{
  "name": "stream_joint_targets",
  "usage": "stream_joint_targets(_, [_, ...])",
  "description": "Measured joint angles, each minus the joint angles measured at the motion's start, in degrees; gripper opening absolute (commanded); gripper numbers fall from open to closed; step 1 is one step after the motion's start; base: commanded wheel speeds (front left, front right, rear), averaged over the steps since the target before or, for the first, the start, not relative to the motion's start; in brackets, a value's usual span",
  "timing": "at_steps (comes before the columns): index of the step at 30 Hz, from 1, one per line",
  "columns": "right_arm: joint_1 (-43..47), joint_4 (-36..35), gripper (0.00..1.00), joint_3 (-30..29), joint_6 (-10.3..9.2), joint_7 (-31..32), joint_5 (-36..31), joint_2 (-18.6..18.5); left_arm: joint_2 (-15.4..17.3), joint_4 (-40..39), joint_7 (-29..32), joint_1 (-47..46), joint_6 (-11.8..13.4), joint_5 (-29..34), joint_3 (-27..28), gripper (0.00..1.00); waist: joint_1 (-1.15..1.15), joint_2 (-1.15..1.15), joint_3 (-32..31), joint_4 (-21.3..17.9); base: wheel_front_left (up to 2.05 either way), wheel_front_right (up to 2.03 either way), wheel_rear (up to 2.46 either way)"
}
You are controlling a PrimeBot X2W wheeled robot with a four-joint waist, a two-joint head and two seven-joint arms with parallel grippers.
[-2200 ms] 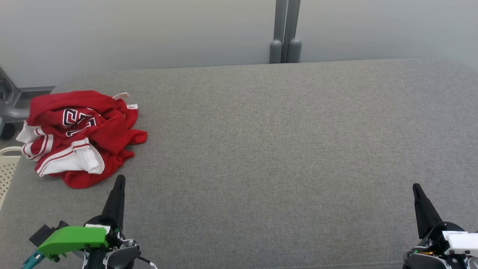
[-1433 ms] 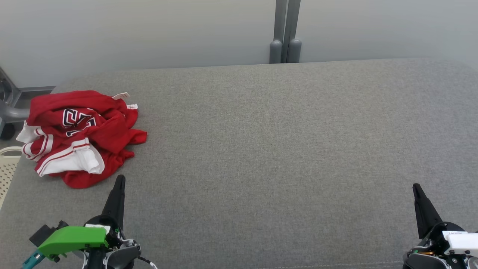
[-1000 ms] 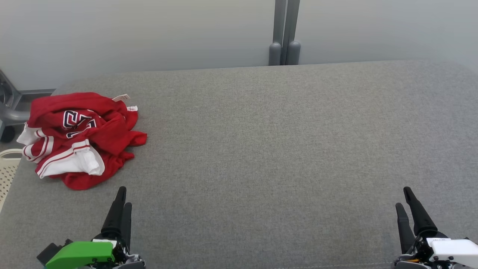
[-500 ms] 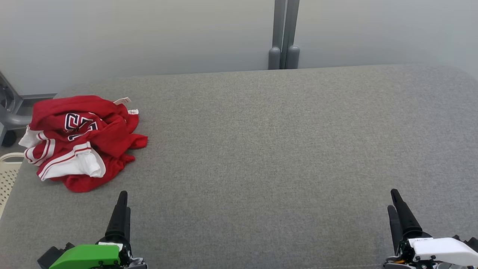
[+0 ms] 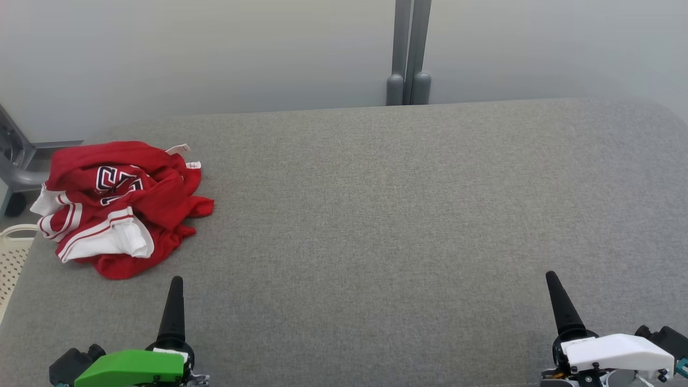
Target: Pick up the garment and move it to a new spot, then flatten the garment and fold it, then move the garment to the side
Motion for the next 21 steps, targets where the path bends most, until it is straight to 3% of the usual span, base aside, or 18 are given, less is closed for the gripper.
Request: stream_joint_targets(21, [-4.25,6.50,1.00,1.08,0.00,-2.02,-26.65,-0.24,1.54,1.54,-3.87,-0.27,3.30,20.81,-4.00,1.00,0.00,0.00,-1.50,0.07,0.00,0.00,0.00])
